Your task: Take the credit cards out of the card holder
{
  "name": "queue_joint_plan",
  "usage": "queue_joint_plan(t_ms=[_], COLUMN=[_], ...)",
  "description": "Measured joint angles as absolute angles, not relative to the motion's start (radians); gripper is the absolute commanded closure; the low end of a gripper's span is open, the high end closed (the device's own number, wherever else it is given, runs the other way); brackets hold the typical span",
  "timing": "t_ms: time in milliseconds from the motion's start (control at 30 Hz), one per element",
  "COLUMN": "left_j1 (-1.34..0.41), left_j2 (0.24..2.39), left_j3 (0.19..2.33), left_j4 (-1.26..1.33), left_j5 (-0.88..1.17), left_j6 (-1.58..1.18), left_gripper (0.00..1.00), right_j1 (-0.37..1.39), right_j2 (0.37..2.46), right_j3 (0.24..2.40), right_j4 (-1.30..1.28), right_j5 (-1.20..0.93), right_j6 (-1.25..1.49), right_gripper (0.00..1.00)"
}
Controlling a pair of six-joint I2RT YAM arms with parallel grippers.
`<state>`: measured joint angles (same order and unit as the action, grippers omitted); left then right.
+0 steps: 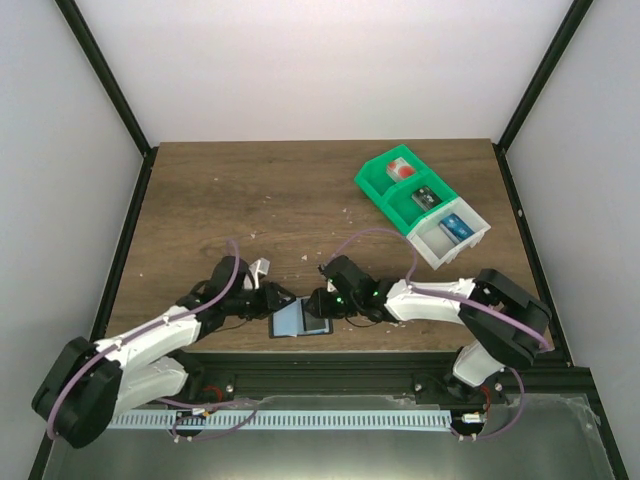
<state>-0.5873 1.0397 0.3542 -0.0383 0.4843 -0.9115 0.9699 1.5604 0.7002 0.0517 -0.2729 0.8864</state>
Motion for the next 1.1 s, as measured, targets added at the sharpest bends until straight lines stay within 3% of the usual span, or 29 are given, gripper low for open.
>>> queue_joint_plan(t_ms=[367,1100], left_j1=[-0.590,-0.590], left_j2=[1.206,1.333], left_j3=[0.280,0.241], left_j4=[0.146,0.343], left_j5=[0.546,0.572], left_j6=[-0.924,-0.942], left_gripper=[0.65,0.70], right_j1=[0.970,0.970], right_j2=[1.531,1.564], right_j3=[0.700,0.673], right_j4=[-0.086,-0.015], right_j5=[-0.131,-0.160], right_j6=[0.864,0.869], right_gripper=[0.76,0.86])
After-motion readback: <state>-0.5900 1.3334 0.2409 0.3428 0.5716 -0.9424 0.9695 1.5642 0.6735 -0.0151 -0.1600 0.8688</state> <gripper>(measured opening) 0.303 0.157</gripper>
